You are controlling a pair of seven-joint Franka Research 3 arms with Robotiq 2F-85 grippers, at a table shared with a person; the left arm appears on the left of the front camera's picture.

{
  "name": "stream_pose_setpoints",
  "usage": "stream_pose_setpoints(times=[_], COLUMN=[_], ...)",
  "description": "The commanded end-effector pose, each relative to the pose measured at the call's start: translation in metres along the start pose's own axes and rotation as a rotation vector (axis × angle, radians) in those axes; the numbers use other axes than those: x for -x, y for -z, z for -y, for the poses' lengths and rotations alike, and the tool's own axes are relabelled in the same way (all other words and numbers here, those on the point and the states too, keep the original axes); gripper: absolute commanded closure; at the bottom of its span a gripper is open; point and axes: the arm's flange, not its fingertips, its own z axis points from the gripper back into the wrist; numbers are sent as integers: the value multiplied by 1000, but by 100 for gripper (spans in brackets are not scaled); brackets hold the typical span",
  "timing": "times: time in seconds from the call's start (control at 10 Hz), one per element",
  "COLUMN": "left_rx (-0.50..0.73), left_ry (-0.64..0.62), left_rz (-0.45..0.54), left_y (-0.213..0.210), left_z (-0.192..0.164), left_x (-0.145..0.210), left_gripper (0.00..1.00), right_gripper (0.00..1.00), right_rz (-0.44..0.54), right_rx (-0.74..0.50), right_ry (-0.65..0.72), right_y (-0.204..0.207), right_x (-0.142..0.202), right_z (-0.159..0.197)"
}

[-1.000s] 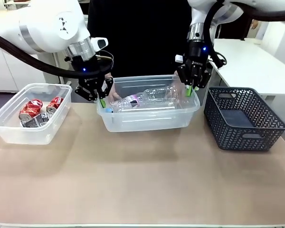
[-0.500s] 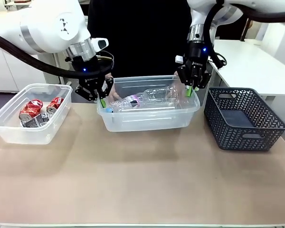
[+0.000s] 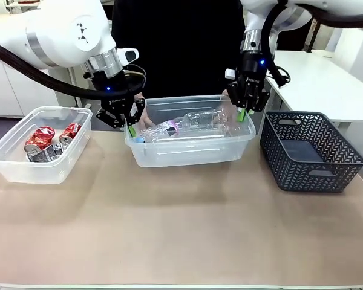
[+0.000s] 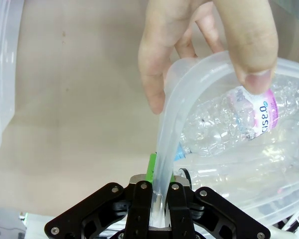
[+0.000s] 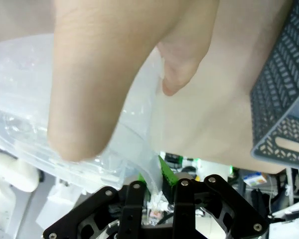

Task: Sort the waste into each basket.
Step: Release the Organizing box you were holding.

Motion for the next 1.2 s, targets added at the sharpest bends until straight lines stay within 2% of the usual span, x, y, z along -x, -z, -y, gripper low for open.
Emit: stream_pose_setpoints(times=[0.0, 0.1, 0.3, 0.4, 0.5, 0.6, 0.8, 0.9, 1.0, 1.1], left_rx=[-10, 1, 23, 45, 76, 124, 273, 292, 295, 240], left_ry=[2, 11, 48, 83, 115, 184, 323, 288, 307, 274], left_rz=[44, 107, 238, 293, 334, 341, 262, 220, 115, 291], left_y=[-14, -33, -73, -93, -107, -117, -126, -123, -113, -134], left_z=[1, 3, 7, 8, 7, 3, -14, -27, -34, 2], left_x=[2, 6, 24, 38, 54, 70, 94, 95, 89, 96], left_gripper=[38, 0, 0, 14, 4, 0, 0, 0, 0, 0], right_gripper=[40, 0, 0, 15, 5, 0, 0, 0, 0, 0], right_rz=[195, 295, 456, 511, 562, 599, 653, 650, 628, 638], right_rx=[-132, -177, -238, -259, -271, -287, -349, -387, -382, -320], right_ry=[-9, -28, -69, -106, -127, -152, -249, -311, -283, -218], right_y=[-9, -17, -32, -36, -37, -36, -29, -23, -20, -40], right_x=[33, 49, 85, 109, 129, 148, 187, 202, 197, 190], right_z=[13, 13, 18, 23, 28, 35, 51, 62, 67, 49])
